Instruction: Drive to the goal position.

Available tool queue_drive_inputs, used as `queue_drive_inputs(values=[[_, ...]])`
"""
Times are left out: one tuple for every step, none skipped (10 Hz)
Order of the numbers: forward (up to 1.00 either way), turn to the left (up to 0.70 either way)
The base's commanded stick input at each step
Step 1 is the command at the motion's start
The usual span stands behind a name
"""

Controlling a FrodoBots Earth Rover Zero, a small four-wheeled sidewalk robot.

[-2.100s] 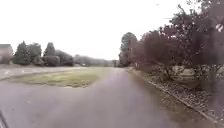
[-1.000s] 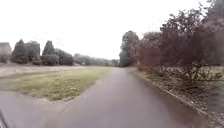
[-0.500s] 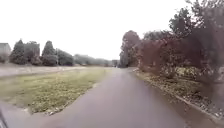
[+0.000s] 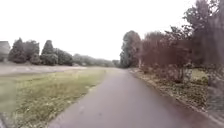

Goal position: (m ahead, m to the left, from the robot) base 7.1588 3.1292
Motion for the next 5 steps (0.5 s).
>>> queue_drive_inputs(values=[[1.00, -0.23], [1.00, -0.32], [1.00, -0.40], [1.00, -0.40], [1.00, -0.36]])
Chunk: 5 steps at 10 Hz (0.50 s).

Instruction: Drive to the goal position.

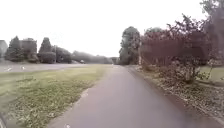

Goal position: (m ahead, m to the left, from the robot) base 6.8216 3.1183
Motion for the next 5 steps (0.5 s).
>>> queue_drive_inputs(values=[[1.00, -0.14], [1.00, 0.00], [1.00, 0.00], [1.00, 0.00], [1.00, 0.00]])
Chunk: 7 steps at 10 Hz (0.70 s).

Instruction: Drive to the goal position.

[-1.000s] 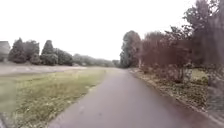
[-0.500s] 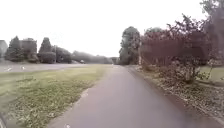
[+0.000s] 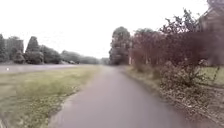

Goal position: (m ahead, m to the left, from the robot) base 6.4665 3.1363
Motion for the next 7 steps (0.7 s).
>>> queue_drive_inputs(values=[[1.00, 0.00], [1.00, 0.00], [1.00, 0.00], [1.00, 0.00], [1.00, 0.00], [1.00, 0.00], [1.00, 0.00]])
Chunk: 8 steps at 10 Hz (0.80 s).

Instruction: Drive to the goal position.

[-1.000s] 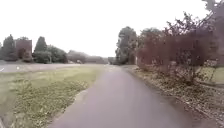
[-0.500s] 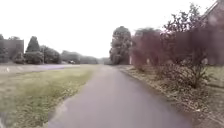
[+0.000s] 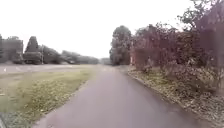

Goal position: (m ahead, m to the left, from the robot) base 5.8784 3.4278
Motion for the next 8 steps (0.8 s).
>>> queue_drive_inputs(values=[[1.00, 0.00], [1.00, 0.00], [1.00, 0.00], [1.00, 0.00], [1.00, 0.00], [1.00, 0.00], [1.00, 0.00], [1.00, 0.00]])
